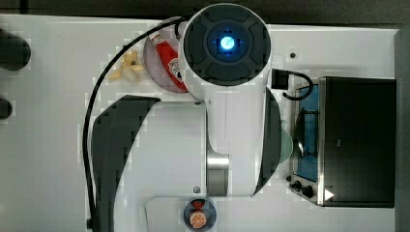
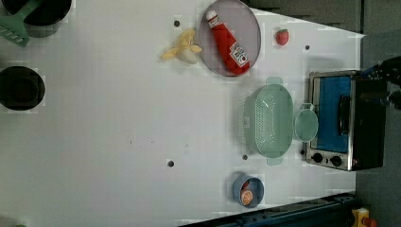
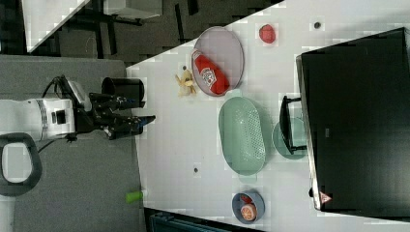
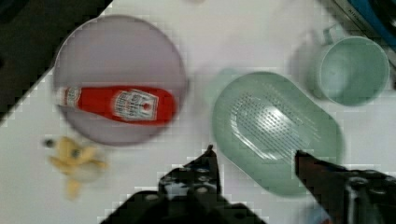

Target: Drag strainer right to left.

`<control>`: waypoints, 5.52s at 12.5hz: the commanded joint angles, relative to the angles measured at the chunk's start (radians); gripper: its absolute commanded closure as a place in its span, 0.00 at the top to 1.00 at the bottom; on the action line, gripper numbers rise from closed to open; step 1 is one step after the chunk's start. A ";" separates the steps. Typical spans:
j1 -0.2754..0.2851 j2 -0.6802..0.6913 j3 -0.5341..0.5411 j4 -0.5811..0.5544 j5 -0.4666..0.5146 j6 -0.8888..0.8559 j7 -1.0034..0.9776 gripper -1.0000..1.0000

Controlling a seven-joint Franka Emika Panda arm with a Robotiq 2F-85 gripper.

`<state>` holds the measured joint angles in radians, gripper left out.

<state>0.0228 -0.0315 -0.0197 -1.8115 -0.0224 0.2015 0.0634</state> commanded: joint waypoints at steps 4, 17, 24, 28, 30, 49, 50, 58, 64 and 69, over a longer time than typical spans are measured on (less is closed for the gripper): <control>-0.006 -0.556 -0.068 -0.390 -0.036 -0.176 0.091 1.00; -0.004 -0.030 -0.063 -0.650 -0.035 0.640 0.400 1.00; 0.002 0.301 -0.023 -0.648 -0.035 0.964 0.672 1.00; 0.006 0.381 -0.010 -0.645 -0.034 1.039 0.676 1.00; 0.007 0.384 0.005 -0.643 -0.029 1.039 0.694 1.00; 0.180 0.443 0.209 -0.562 0.017 1.026 1.108 1.00; 0.196 0.452 0.210 -0.547 0.017 1.023 1.109 1.00; 0.307 0.525 0.210 -0.403 0.021 0.932 1.231 1.00; 0.398 0.609 0.210 -0.270 0.021 0.902 1.374 1.00; 0.460 0.666 0.210 -0.179 0.022 0.894 1.425 1.00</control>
<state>0.4622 0.6138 0.1876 -2.0059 0.0054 1.1143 1.4189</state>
